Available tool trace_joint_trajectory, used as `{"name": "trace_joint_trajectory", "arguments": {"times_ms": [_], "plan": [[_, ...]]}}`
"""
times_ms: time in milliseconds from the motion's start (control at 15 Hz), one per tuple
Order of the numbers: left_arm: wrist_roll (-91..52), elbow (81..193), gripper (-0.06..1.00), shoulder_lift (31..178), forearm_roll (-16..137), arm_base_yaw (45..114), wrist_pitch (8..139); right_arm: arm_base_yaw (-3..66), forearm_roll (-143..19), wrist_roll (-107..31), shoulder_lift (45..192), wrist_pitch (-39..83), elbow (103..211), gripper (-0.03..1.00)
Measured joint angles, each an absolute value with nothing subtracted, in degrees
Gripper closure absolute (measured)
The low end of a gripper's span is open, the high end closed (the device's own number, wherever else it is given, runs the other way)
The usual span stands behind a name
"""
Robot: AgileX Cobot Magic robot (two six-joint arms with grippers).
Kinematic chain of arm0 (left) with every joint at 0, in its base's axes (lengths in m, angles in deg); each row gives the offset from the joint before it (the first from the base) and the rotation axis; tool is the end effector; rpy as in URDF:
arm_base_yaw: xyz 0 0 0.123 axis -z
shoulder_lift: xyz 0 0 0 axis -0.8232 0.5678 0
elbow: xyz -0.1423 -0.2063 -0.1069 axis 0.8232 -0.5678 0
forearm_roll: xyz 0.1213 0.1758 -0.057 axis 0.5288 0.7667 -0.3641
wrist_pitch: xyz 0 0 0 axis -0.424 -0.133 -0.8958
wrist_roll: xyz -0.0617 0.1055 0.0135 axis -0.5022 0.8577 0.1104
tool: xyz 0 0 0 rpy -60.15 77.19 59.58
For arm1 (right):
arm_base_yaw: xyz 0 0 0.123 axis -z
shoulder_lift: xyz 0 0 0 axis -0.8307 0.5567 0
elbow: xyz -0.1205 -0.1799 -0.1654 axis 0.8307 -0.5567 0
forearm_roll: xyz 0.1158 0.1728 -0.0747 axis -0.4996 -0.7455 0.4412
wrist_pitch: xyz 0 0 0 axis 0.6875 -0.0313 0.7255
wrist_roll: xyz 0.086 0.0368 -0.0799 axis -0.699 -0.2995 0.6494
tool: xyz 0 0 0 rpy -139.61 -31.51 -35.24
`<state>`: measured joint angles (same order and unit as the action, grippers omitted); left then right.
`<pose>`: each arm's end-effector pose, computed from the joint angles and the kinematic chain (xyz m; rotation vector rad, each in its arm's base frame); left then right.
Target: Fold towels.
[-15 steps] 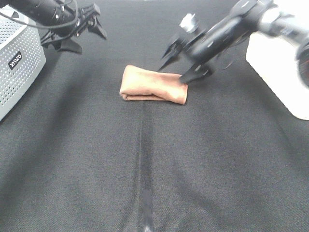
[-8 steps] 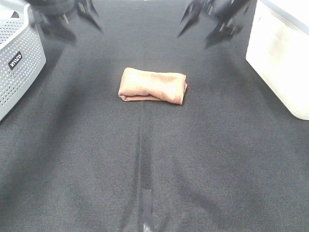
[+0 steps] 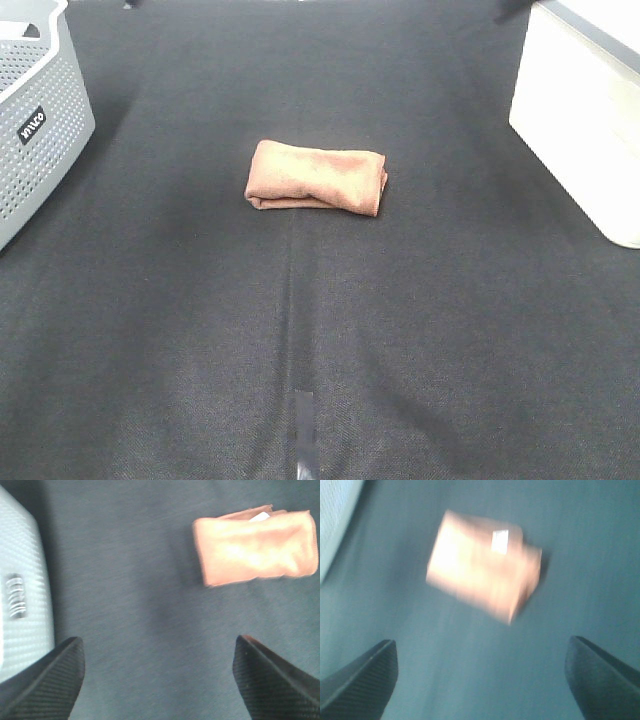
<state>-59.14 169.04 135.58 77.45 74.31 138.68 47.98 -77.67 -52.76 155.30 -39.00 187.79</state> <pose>0.3620 -0.1169 0.3418 0.2952 2.5512 -0.0873 0.3863 0.1025 0.3121 -0.3042 2.6119 0.5635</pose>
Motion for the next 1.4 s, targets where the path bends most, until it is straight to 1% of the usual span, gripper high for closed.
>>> {"name": "trace_joint_trajectory", "arguments": {"times_ms": [133, 200, 333, 400, 467, 667, 867, 933, 1000, 1067, 1133, 1200, 1267, 1400], "plan": [[-59.2, 164.4, 0.17, 130.4, 77.6, 74.4, 138.6, 48.0, -76.4, -52.8, 148.5, -39.0, 178.4, 0.12], [-59.2, 164.4, 0.17, 130.4, 77.6, 74.4, 138.6, 48.0, -76.4, -52.8, 148.5, -39.0, 178.4, 0.12], [-59.2, 155.1, 0.17, 123.2, 78.6, 74.4, 138.7, 48.0, -75.1, -52.7, 140.2, -39.0, 169.2, 0.12], [-59.2, 146.6, 0.17, 116.3, 78.8, 74.4, 138.7, 48.0, -74.5, -52.7, 133.8, -39.0, 162.5, 0.12], [-59.3, 140.6, 0.17, 110.4, 78.8, 74.4, 138.7, 48.0, -74.3, -52.7, 129.4, -39.0, 157.7, 0.12], [-59.5, 125.7, 0.17, 92.0, 78.8, 74.4, 138.9, 48.0, -72.7, -54.4, 113.6, -39.0, 144.1, 0.12], [-59.8, 114.3, 0.17, 71.0, 78.8, 74.4, 139.0, 48.0, -68.0, -58.3, 97.4, -39.0, 131.8, 0.12], [-59.8, 111.3, 0.17, 62.9, 78.8, 74.4, 139.0, 48.0, -66.0, -58.9, 92.0, -38.9, 128.3, 0.12], [-59.8, 106.9, 0.18, 52.2, 78.8, 74.4, 139.1, 48.0, -63.3, -59.2, 83.3, -38.9, 123.2, 0.12], [-59.8, 104.1, 0.18, 45.2, 78.7, 74.4, 139.1, 48.0, -62.4, -59.2, 80.2, -38.7, 121.7, 0.12], [-59.5, 101.9, 0.18, 39.4, 78.2, 74.4, 139.1, 48.0, -60.0, -59.2, 70.8, -38.7, 118.0, 0.12], [-59.2, 101.0, 0.18, 37.0, 77.8, 74.4, 139.1, 48.0, -59.2, -59.2, 68.4, -38.4, 116.7, 0.12], [-56.7, 97.8, 0.18, 31.4, 76.4, 74.4, 139.4, 48.0, -57.3, -59.2, 60.0, -37.4, 113.3, 0.12], [-50.6, 93.8, 0.18, 31.6, 72.6, 74.4, 139.5, 48.0, -56.9, -58.8, 49.9, -34.2, 110.0, 0.12]]}}
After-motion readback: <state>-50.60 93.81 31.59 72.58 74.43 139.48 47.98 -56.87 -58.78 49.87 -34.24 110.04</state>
